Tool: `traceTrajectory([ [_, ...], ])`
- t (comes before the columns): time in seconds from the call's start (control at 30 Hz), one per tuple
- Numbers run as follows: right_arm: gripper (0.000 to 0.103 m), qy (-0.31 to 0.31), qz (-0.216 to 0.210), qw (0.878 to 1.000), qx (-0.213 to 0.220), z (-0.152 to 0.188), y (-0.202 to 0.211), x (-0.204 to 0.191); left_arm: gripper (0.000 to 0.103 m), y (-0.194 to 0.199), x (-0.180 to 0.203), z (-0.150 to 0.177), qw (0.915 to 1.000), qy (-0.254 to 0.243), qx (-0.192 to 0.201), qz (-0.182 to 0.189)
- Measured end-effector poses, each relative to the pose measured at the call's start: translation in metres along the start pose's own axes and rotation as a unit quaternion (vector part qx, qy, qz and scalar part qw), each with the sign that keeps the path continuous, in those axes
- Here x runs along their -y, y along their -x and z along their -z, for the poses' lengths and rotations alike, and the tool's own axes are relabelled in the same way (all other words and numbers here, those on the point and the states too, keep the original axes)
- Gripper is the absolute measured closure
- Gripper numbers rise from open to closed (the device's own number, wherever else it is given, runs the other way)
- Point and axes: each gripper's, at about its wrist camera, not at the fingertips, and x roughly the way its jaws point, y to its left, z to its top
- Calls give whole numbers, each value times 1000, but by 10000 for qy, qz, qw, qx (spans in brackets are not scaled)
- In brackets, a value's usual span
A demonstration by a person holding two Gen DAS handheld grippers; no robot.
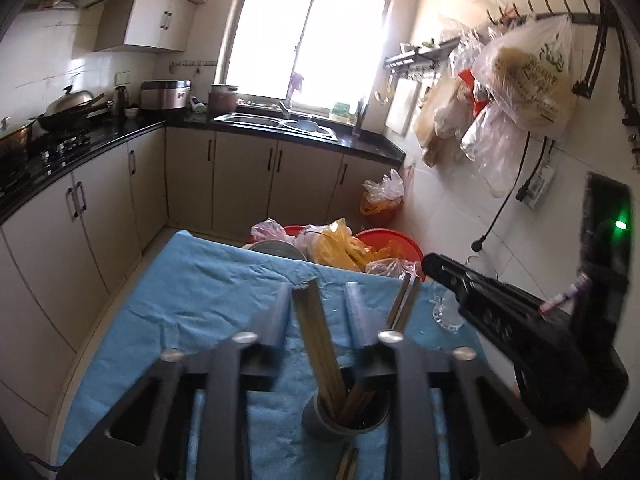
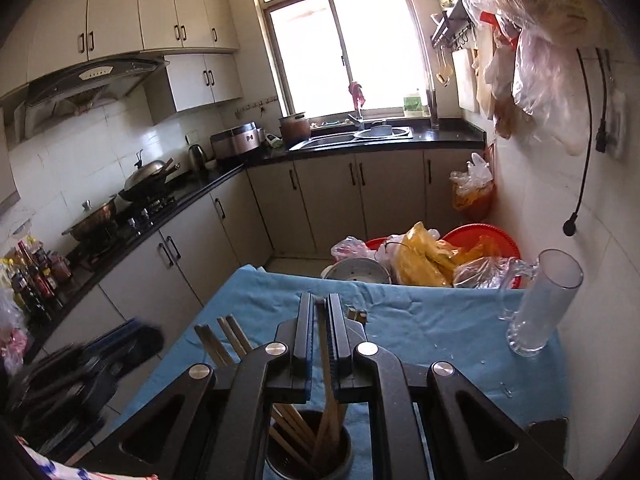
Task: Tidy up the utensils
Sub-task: 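Open the left gripper into the holder while the right gripper releases its chopstick, then close the left gripper on a loose chopstick while the right gripper grasps another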
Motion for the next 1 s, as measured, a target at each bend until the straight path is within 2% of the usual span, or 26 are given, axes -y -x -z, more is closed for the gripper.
traceTrajectory([
  [0.07,78,-59,21,9999,110,2,10,3,72,14,-6,4,10000,19,40,30],
  [0.1,69,-107,22,9998,168,6,19,7,71,21,-8,7,10000,20,61,45],
  [0.17,66,-126,76,9997,171,17,32,10,68,40,-16,18,9999,35,111,76],
  [0.27,60,-163,120,9998,-63,54,49,20,59,62,-30,43,9999,38,130,94],
  [0.37,60,-143,72,9975,-689,114,46,26,57,70,-44,80,10000,-5,-57,-16],
  [0.47,60,-2,-2,9901,-1403,182,30,19,57,62,-57,126,9986,-7,-533,-66],
  [0.53,72,-56,-203,9839,-1776,221,21,13,57,51,-62,154,9960,27,-882,-105],
  [0.6,73,-25,-318,9805,-1938,246,17,4,60,43,-66,181,9925,102,-1215,-54],
  [0.67,73,59,-321,9802,-1951,256,16,-4,62,39,-65,201,9901,99,-1397,-70],
  [0.77,73,56,-370,9802,-1946,262,14,-12,62,42,-65,219,9891,70,-1458,-170],
  [1.0,73,315,171,9788,-2018,258,1,-30,62,42,-61,224,9884,8,-1515,-107],
])
